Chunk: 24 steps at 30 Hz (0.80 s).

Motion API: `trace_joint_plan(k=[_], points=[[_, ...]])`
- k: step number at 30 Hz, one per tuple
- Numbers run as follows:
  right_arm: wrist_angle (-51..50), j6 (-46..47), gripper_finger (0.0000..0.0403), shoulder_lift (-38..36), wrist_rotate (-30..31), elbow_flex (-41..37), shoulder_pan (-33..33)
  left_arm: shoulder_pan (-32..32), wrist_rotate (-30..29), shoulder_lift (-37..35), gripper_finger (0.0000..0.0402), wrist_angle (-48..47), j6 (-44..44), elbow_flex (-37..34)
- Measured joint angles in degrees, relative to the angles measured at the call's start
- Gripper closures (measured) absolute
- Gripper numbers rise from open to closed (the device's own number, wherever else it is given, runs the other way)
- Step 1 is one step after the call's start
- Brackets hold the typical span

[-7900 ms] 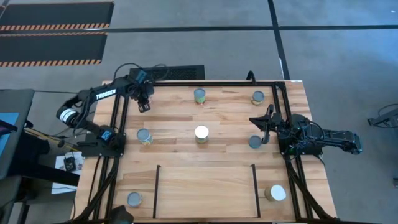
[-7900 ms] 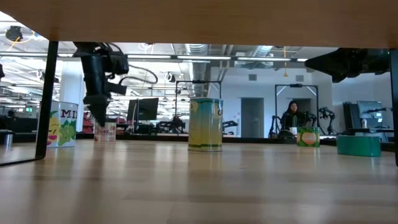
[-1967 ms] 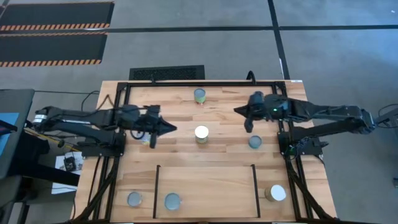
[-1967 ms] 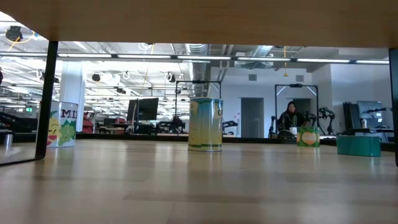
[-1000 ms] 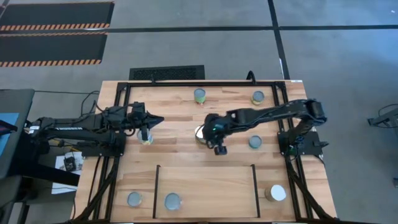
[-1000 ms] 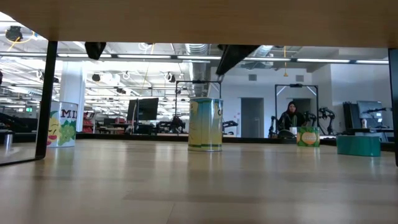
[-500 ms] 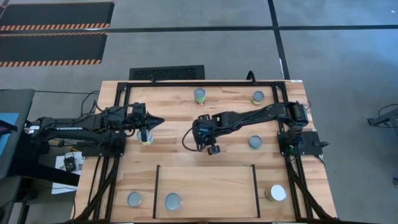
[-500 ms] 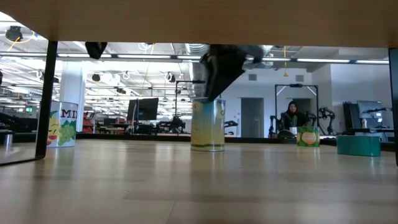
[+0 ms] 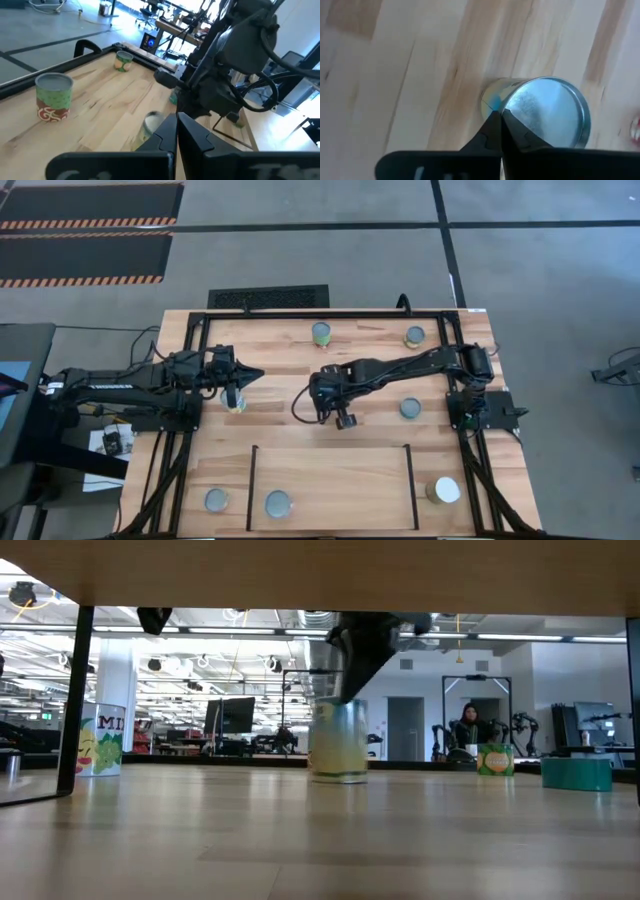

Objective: Pick and place cans onto a shelf
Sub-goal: Put the canned carrots on the shelf

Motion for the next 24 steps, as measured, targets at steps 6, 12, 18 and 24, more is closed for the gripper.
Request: trace_joint_plan(k=[6, 12, 18, 24], points=[[-10.8, 2.6, 0.0399, 0.0, 0.0, 13.0, 1.9, 0.0, 0.0, 0.0, 0.0401, 0.0, 0.0, 0.0], [-20.1, 8.6, 0.04, -0.1, 2.6, 29.1, 5.6, 0.0, -0.1, 0.0, 0.0401, -0.2, 0.0, 0.0], [-27.6, 12.7, 0.0401, -0.1, 3.9, 42.6, 12.1, 0.0, -0.1, 0.0, 0.0401, -1.1, 0.3, 0.0], [-29.7, 14.6, 0.0401, 0.1, 3.7, 44.2, 20.7, 0.0, -0.1, 0.0, 0.0401, -3.2, 0.6, 0.0]])
